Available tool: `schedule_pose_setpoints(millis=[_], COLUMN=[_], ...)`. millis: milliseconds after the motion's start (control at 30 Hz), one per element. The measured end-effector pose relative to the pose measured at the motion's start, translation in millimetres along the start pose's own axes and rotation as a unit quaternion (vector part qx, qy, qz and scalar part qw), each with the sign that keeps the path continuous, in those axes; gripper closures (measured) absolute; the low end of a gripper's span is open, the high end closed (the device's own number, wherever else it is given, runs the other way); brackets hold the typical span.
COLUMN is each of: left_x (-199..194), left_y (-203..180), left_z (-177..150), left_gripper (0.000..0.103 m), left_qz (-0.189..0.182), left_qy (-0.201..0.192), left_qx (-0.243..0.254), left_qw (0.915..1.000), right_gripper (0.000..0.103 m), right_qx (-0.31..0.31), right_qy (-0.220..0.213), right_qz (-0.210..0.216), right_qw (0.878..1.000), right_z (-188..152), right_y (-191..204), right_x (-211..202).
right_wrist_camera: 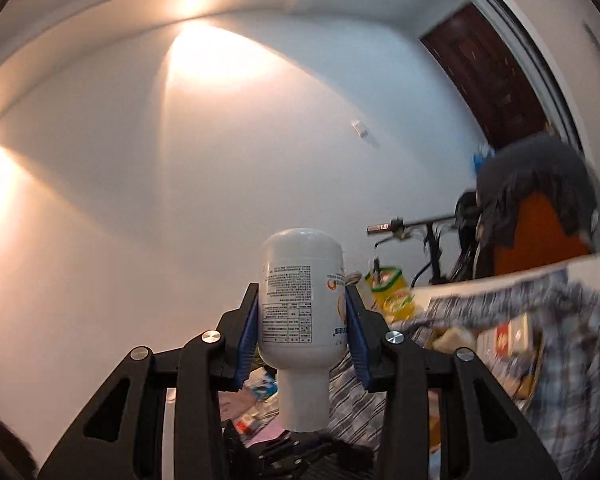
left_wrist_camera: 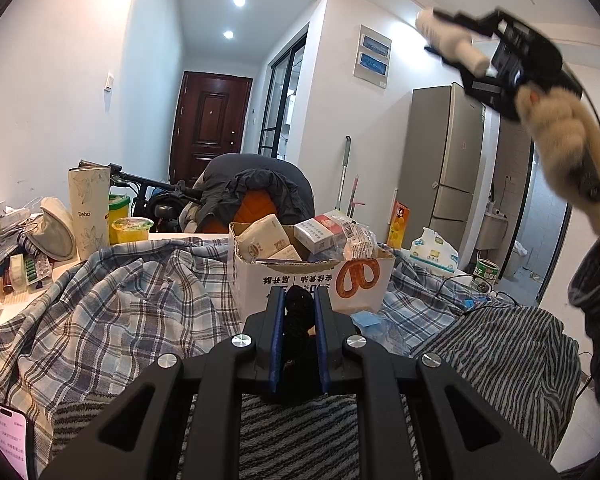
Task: Organize objects
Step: 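Carry the white bottle over the cardboard box with the right gripper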
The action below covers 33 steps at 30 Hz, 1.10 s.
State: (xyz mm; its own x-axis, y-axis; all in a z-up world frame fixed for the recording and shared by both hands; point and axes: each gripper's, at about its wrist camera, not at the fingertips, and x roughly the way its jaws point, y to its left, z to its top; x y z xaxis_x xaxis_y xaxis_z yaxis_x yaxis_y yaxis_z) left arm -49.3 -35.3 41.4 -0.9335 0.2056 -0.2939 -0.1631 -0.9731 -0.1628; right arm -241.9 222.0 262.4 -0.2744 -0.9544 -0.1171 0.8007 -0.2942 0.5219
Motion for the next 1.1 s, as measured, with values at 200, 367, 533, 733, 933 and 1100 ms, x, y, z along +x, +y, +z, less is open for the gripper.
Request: schedule_pose_setpoints(millis=[200, 367, 533, 733, 933, 1100], left_x=[1.1, 0.8, 0.8, 1.2, 0.4, -0.1], left_y=[0.3, -0.9, -0.3, -0.5, -0.1, -0.6], left_z=[-0.7, -0.7, -0.3, 0.3, 0.9, 1.1], left_gripper=[0.089, 0.089, 0.089, 0.089, 0.089, 0.089], left_qz=[-0.001, -0.005, -0.006, -0.006, -0.006, -0.006], left_qy=[0.002, 0.005, 0.007, 0.007, 0.007, 0.007], left_qx=[-0.001, 0.005, 0.003, 0.003, 0.003, 0.004], left_qw=[1.0, 1.0, 1.0, 1.0, 1.0, 1.0], right_gripper=[0.064, 0.064, 0.064, 0.064, 0.064, 0.064], right_qx=[-0.033, 0.028, 0.146, 0.112, 0.038, 0.034], right_qy=[-0.019, -0.016, -0.016, -0.018, -0.01, -0.006], right_qz=[-0.093, -0.154, -0.112, -0.147, -0.223, -0.23], right_qw=[0.995, 0.988, 0.983, 0.983, 0.974, 0.973], right_z=[-30.6, -92.2, -123.9, -121.9, -126.8, -133.9], right_y=[-35.1, -138.0, -219.7, -226.8, -201.7, -205.9], right_x=[11.2, 33.2, 48.5, 62.3, 53.5, 53.9])
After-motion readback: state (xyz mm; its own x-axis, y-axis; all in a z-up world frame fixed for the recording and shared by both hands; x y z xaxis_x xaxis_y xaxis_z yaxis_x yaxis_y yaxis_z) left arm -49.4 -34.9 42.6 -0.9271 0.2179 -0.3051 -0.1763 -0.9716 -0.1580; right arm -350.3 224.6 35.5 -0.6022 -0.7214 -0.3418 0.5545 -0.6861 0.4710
